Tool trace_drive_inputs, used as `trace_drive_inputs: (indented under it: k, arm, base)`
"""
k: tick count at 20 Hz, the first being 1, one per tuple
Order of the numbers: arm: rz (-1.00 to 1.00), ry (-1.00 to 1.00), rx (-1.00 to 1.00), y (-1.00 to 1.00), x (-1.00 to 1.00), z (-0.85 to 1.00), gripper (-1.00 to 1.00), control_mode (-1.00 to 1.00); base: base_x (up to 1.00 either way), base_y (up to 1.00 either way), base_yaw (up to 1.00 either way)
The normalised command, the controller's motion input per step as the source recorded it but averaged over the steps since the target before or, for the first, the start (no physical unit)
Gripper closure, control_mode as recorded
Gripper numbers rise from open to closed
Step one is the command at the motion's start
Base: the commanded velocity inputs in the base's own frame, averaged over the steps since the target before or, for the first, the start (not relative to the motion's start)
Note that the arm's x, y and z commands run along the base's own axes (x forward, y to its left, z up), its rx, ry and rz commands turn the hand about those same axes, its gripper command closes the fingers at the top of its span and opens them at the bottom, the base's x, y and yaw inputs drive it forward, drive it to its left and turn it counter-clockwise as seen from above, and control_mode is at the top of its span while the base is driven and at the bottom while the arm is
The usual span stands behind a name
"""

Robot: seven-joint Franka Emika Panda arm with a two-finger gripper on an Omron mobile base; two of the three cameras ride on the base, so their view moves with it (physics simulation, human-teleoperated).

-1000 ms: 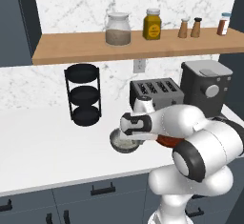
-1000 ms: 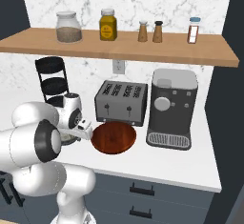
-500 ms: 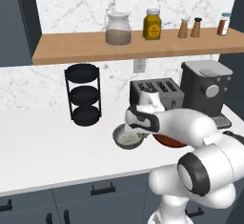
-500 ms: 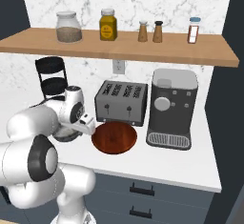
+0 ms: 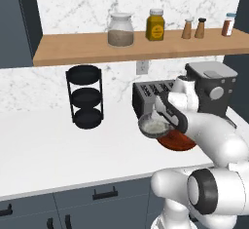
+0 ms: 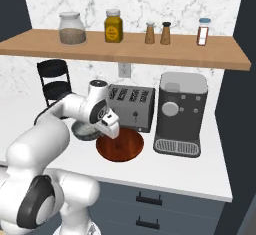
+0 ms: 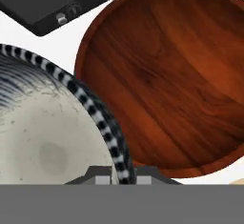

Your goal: Pick up the bowls on the counter and stack them on top of one another in the open cabinet. Place the smaller bowl on top of the larger bowl.

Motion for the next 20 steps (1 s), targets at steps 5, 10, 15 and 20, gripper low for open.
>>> trace_drive_inputs:
  k: [5, 10, 15, 20]
  arm:
    - [-0.28, 0.14, 0.0, -0.96, 0.08, -0.16, 1.0, -1.0]
    - [-0.15, 0.06, 0.0, -0.55, 0.24, -0.38, 1.0, -1.0]
    - [-0.01, 0.03, 0.0, -0.08, 0.25, -0.45, 1.0, -1.0]
    - [0.0, 0.0, 0.0, 0.02, 0.29, -0.19, -1.0, -1.0]
  base:
    - [0.0, 0.0, 0.0]
    - [0.0, 0.0, 0.0]
    - [0.0, 0.0, 0.0]
    - [0.0, 0.0, 0.0]
